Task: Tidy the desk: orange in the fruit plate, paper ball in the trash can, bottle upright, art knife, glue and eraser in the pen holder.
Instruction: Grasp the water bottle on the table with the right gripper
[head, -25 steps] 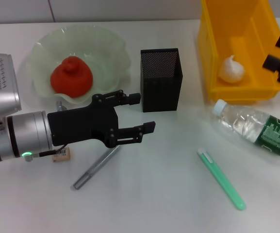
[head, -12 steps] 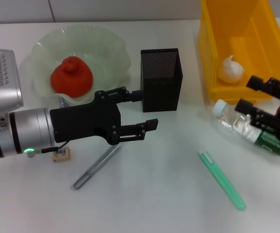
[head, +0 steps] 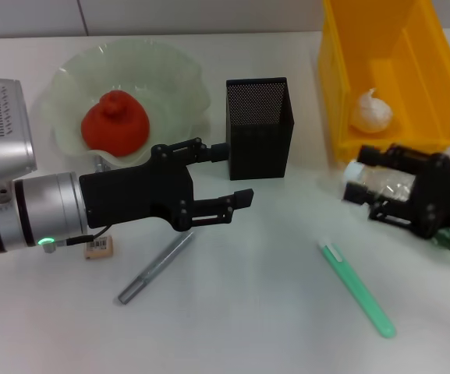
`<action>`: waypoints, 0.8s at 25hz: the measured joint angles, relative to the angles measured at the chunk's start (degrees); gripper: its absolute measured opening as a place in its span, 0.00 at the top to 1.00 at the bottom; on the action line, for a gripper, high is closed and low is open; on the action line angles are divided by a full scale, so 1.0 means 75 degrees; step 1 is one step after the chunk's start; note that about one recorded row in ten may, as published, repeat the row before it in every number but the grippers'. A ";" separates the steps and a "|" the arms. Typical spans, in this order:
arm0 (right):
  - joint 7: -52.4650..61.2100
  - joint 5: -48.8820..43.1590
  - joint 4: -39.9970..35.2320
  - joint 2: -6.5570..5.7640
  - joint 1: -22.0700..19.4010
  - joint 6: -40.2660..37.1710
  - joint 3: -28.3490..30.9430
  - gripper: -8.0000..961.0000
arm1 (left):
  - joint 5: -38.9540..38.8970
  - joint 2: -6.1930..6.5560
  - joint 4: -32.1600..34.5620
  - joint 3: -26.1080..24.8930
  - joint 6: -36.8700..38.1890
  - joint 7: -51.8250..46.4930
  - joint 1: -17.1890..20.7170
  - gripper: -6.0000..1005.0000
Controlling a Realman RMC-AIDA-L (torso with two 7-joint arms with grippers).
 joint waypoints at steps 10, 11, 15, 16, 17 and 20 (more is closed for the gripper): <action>0.6037 -0.3234 -0.4731 -0.0081 0.0369 -0.0539 0.0088 0.29 | 0.0001 0.0000 0.0000 0.0001 -0.0051 0.0000 -0.0052 0.22; 0.6371 -0.3648 -0.5035 -0.0086 0.0519 -0.0707 0.0093 0.29 | 0.0001 0.0000 0.0000 0.0001 -0.0051 0.0000 -0.0052 0.22; 0.7312 -0.5200 -0.5515 -0.0219 0.1171 -0.1349 0.0029 0.29 | -0.0002 0.0001 0.0000 0.0000 -0.0059 0.0000 -0.0052 0.22; 0.7447 -0.5504 -0.5514 -0.0261 0.1326 -0.1477 0.0017 0.29 | -0.0003 0.0001 0.0000 0.0000 -0.0063 0.0000 -0.0052 0.22; 0.7593 -0.5943 -0.5479 -0.0313 0.1539 -0.1604 0.0011 0.29 | -0.0006 0.0000 0.0000 0.0000 -0.0066 0.0000 -0.0052 0.22; 0.7731 -0.6825 -0.5385 -0.0346 0.1976 -0.1679 -0.0029 0.29 | -0.0016 -0.0005 -0.0066 0.0000 -0.0070 0.0006 -0.0055 0.22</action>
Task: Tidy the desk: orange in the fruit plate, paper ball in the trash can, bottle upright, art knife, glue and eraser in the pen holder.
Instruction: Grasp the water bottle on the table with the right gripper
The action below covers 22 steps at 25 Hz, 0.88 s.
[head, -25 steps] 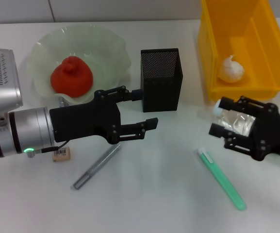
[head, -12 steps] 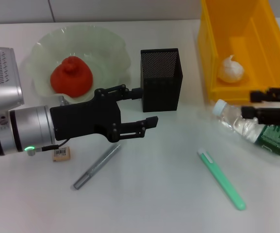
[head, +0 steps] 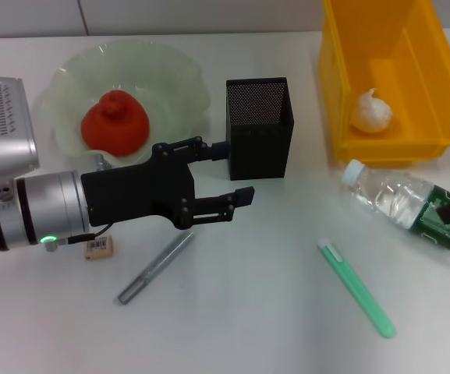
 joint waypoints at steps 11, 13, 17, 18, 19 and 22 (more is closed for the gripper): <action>0.0619 -0.1198 0.0332 -0.0016 0.0910 0.0034 -0.0616 0.29 | -0.0004 -0.0006 -0.0127 0.0000 0.0005 0.0274 0.0049 0.22; 0.0719 -0.1335 0.0666 -0.0067 0.1100 0.0015 -0.0666 0.29 | -0.0004 -0.0006 -0.0127 0.0000 0.0007 0.0276 0.0055 0.22; 0.0875 -0.1783 0.0794 0.0021 0.1241 0.0328 -0.0769 0.29 | -0.0004 0.0000 -0.0135 -0.0004 0.0029 0.0285 0.0107 0.22; 0.0924 -0.1852 0.0720 0.0053 0.1222 0.0456 -0.0803 0.29 | -0.0004 0.0000 -0.0135 -0.0004 0.0029 0.0285 0.0107 0.22; 0.1033 -0.2068 0.0639 0.0074 0.1190 0.0719 -0.0975 0.29 | -0.0004 0.0002 -0.0143 -0.0013 0.0020 0.0286 0.0135 0.22; 0.1064 -0.2234 0.0722 0.0077 0.1216 0.0857 -0.1122 0.29 | -0.0004 0.0003 -0.0144 -0.0006 0.0016 0.0287 0.0137 0.22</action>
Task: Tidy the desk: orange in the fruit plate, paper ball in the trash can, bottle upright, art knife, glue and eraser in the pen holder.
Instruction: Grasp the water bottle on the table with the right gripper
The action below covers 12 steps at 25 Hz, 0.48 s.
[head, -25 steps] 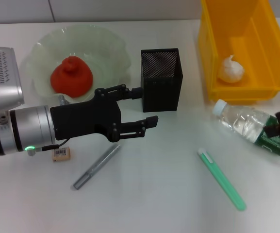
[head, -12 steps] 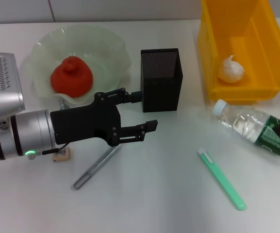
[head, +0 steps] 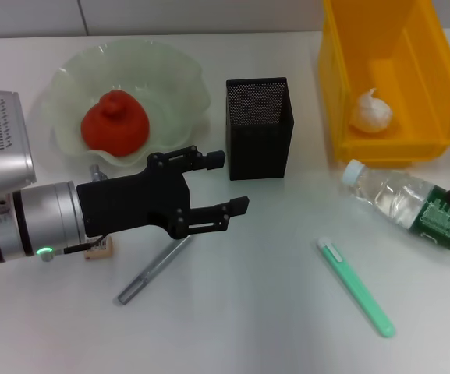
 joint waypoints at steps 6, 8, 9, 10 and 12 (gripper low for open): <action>-0.0137 -0.0045 0.0346 0.0065 0.0114 0.0314 -0.0311 0.29 | 0.0000 0.0003 -0.0001 0.0007 -0.0005 0.0001 -0.0002 0.22; -0.0200 -0.0044 0.0361 0.0111 0.0126 0.0344 -0.0319 0.29 | 0.0000 0.0003 -0.0001 0.0006 -0.0005 0.0001 0.0002 0.22; -0.0228 -0.0043 0.0383 0.0134 0.0141 0.0351 -0.0320 0.29 | 0.0000 0.0003 -0.0003 0.0004 -0.0007 0.0001 0.0007 0.22; -0.0255 -0.0039 0.0405 0.0155 0.0154 0.0360 -0.0321 0.29 | 0.0000 0.0003 -0.0003 0.0004 -0.0007 0.0001 0.0007 0.22; -0.0322 -0.0004 0.0492 0.0215 0.0190 0.0395 -0.0324 0.29 | 0.0000 0.0003 -0.0021 -0.0019 -0.0016 0.0001 0.0029 0.22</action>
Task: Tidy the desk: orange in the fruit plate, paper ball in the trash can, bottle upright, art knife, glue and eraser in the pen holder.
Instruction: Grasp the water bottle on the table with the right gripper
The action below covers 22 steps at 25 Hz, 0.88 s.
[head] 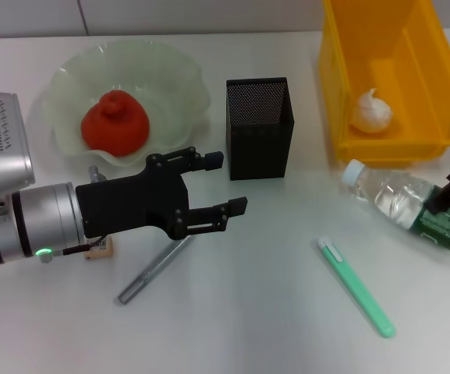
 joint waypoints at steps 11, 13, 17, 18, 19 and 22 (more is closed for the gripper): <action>-0.0106 0.0037 0.0893 0.0039 0.0149 0.0530 -0.0035 0.28 | 0.0000 0.0000 -0.0063 -0.0034 -0.0005 0.0011 -0.0007 0.22; -0.0107 0.0039 0.0997 0.0043 0.0153 0.0638 -0.0114 0.28 | 0.0000 0.0000 -0.0062 -0.0034 -0.0005 0.0011 -0.0007 0.22; -0.0109 0.0039 0.1207 0.0057 0.0158 0.0820 -0.0194 0.28 | 0.0000 0.0000 -0.0062 -0.0031 -0.0005 0.0011 -0.0021 0.22; -0.0110 0.0039 0.1256 0.0060 0.0161 0.0852 -0.0195 0.28 | 0.0000 -0.0001 -0.0062 -0.0028 -0.0005 0.0011 -0.0026 0.22; -0.0110 0.0039 0.1256 0.0060 0.0161 0.0852 -0.0195 0.28 | 0.0000 -0.0001 -0.0062 -0.0028 -0.0005 0.0011 -0.0026 0.22; -0.0112 0.0041 0.1317 0.0062 0.0164 0.0903 -0.0196 0.28 | 0.0000 0.0000 -0.0062 -0.0031 -0.0004 0.0017 -0.0032 0.22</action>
